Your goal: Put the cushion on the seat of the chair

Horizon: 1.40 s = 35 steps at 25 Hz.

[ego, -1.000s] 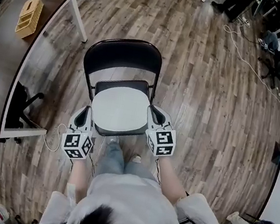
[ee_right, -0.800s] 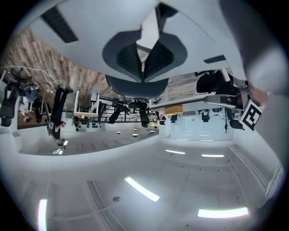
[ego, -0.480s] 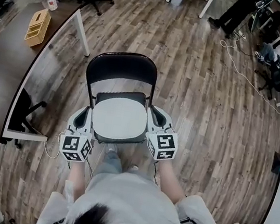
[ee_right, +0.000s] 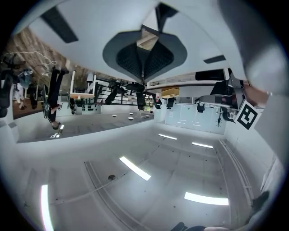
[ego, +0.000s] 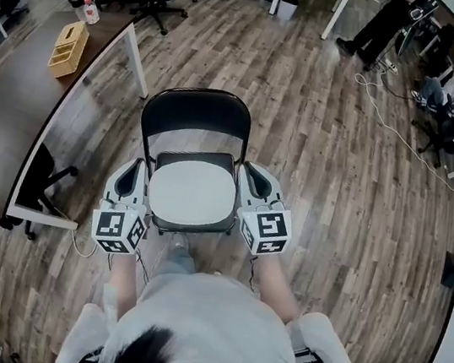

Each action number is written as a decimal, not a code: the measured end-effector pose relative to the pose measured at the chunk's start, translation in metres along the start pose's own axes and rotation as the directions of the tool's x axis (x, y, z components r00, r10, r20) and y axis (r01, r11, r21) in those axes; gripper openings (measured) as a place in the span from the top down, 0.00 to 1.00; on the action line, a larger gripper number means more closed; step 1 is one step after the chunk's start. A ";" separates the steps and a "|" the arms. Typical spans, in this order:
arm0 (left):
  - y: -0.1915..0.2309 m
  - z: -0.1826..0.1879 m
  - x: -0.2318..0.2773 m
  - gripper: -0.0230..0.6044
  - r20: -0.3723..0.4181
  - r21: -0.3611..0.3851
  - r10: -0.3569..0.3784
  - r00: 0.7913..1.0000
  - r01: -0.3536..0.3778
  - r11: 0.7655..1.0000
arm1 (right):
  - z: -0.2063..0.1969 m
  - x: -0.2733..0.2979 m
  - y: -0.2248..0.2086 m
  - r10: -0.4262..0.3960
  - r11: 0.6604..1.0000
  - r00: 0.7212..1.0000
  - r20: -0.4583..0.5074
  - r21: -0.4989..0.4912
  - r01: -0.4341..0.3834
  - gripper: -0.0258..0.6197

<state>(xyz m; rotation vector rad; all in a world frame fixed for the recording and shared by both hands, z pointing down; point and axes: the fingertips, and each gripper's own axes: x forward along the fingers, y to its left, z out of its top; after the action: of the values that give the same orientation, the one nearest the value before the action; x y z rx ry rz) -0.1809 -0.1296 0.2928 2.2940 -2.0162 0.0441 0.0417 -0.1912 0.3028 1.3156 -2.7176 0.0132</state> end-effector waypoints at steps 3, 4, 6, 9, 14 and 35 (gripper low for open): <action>-0.006 0.013 -0.007 0.94 0.032 0.016 0.007 0.999 -0.008 1.000 | 0.011 -0.007 0.000 0.004 1.000 1.000 0.026 -0.008 -0.004 0.93; -0.007 0.017 -0.009 0.94 0.042 0.019 0.010 0.999 -0.011 1.000 | 0.014 -0.009 0.000 0.005 1.000 0.999 0.033 -0.011 -0.004 0.93; -0.010 0.024 -0.014 0.94 0.063 0.022 0.014 0.998 -0.016 1.000 | 0.019 -0.014 0.000 0.004 1.000 0.999 0.045 -0.015 -0.003 0.93; -0.014 0.033 -0.022 0.94 0.090 0.031 0.026 0.996 -0.029 0.999 | 0.025 -0.023 0.000 0.003 1.000 0.998 0.061 -0.017 -0.002 0.93; -0.028 0.047 -0.037 0.94 0.130 0.036 0.027 0.991 -0.032 0.999 | 0.035 -0.042 -0.002 0.002 1.000 0.996 0.092 -0.024 0.001 0.93; -0.057 0.058 -0.066 0.93 0.190 0.021 0.024 0.981 -0.028 0.999 | 0.057 -0.078 -0.003 0.008 1.000 0.985 0.171 -0.019 -0.005 0.93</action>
<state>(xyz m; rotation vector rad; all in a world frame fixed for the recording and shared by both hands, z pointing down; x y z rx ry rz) -0.1347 -0.0624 0.2272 2.3679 -2.1447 -0.1561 0.0853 -0.1358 0.2370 1.3626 -2.8553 -0.1304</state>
